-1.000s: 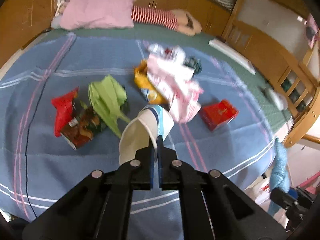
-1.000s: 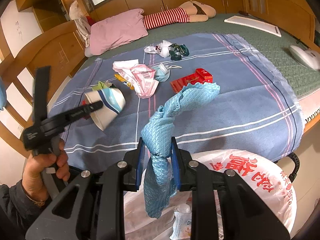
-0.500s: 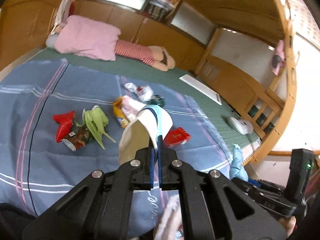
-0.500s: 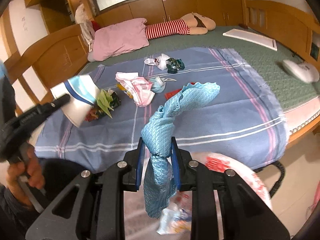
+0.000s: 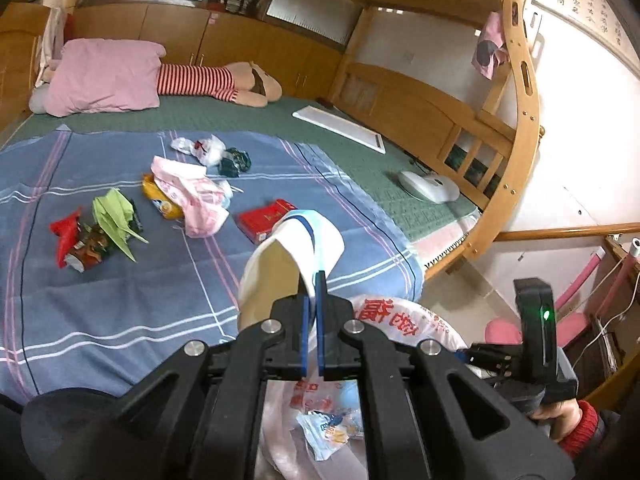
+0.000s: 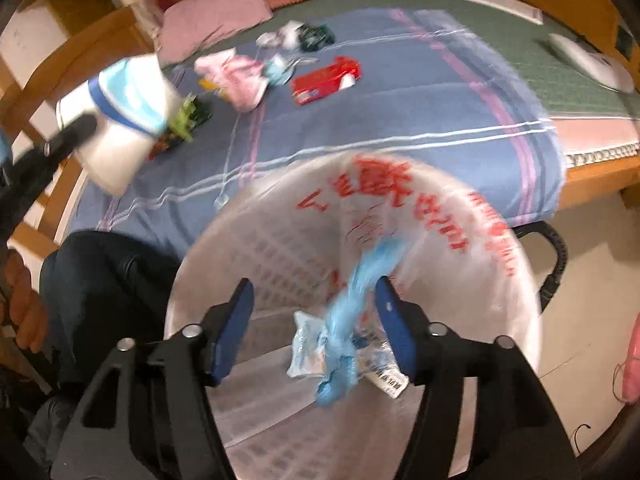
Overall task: Collect trash
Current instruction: 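Drop the blue cloth and the paper cup into the white trash bag with both tools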
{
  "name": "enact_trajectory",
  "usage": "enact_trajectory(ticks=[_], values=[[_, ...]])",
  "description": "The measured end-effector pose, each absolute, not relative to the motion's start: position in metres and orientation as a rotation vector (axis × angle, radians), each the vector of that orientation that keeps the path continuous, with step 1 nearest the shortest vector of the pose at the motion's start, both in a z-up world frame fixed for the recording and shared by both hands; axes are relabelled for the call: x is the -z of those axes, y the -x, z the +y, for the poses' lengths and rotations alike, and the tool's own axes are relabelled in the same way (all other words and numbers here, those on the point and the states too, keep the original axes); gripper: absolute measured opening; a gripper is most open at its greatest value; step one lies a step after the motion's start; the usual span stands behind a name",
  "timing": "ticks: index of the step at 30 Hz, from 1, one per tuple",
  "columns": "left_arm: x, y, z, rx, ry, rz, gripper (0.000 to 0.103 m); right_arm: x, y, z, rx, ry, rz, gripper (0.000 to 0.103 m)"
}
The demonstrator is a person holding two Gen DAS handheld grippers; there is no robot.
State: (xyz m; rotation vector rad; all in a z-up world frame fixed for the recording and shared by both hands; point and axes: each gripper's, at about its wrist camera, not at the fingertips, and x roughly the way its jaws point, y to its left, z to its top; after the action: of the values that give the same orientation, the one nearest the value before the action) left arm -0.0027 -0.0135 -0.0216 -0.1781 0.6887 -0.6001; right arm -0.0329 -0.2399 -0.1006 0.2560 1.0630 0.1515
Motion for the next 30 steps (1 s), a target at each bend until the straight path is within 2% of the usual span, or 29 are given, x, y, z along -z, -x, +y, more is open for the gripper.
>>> enact_trajectory(ticks=[9,18,20,22,24,27,30], values=[[0.044,0.006,-0.055,0.829,0.065,0.802,0.004,0.062,0.046,-0.293,0.008,-0.447,0.829,0.064],[0.081,0.026,-0.109,1.013,-0.145,0.918,0.004,0.069,0.043,-0.309,0.050,-0.499,0.842,0.064],[0.089,0.026,-0.114,0.995,-0.181,0.942,0.015,0.072,0.041,-0.307,0.049,-0.504,0.850,0.064],[0.094,0.025,-0.114,0.958,-0.201,0.949,0.057,0.073,0.040,-0.304,0.044,-0.503,0.855,0.064],[0.091,0.024,-0.109,0.943,-0.185,0.930,0.070,0.073,0.039,-0.302,0.041,-0.499,0.857,0.064],[0.087,0.019,-0.097,0.905,-0.138,0.911,0.079,0.074,0.037,-0.298,0.037,-0.497,0.862,0.064],[0.082,0.008,-0.081,0.813,-0.089,0.898,0.079,0.075,0.034,-0.294,0.032,-0.491,0.866,0.064]])
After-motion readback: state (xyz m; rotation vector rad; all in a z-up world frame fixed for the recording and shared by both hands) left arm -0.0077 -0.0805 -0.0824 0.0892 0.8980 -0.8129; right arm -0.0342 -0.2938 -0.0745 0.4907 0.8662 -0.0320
